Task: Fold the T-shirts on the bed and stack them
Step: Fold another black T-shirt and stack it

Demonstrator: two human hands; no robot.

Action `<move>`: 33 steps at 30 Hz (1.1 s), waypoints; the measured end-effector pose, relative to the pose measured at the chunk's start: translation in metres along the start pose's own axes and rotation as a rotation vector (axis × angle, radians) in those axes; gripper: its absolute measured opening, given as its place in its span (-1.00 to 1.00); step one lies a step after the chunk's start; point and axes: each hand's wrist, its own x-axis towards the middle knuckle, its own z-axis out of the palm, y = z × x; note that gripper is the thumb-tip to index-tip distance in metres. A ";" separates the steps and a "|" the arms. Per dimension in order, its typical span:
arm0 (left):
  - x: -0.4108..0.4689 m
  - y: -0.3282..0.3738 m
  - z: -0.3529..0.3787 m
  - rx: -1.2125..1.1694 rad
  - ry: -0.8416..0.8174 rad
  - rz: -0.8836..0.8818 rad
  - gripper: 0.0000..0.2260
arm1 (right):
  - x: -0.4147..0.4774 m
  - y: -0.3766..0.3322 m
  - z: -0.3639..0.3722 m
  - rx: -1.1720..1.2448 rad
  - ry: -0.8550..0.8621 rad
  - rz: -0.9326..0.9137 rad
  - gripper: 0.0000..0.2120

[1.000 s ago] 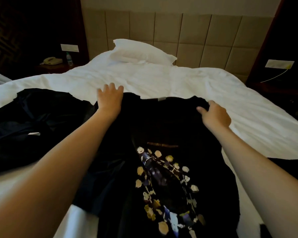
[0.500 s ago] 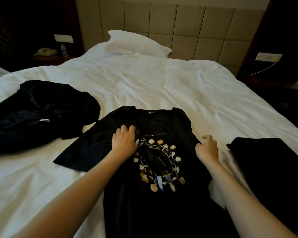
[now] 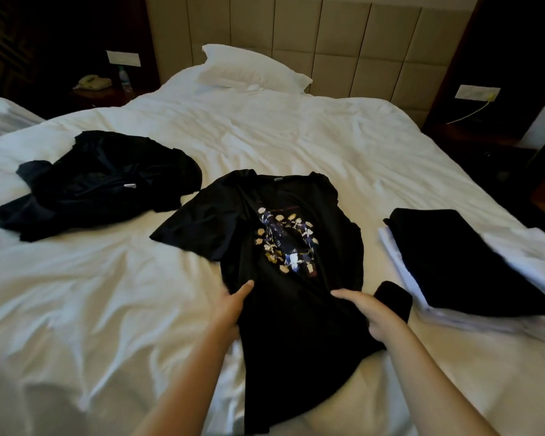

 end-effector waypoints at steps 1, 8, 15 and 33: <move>-0.006 -0.001 -0.004 -0.038 -0.027 -0.049 -0.66 | -0.004 0.008 -0.001 0.056 0.008 0.005 -0.59; -0.030 0.021 -0.058 0.017 0.184 0.194 -0.70 | -0.039 0.019 -0.015 0.302 0.149 -0.130 -0.62; -0.077 -0.016 -0.087 0.246 -0.264 0.002 -0.47 | -0.067 0.038 -0.014 -0.129 0.014 -0.149 -0.69; -0.114 -0.037 -0.175 -0.048 -0.084 0.090 -0.80 | -0.106 0.133 -0.016 0.226 -0.159 -0.112 -0.84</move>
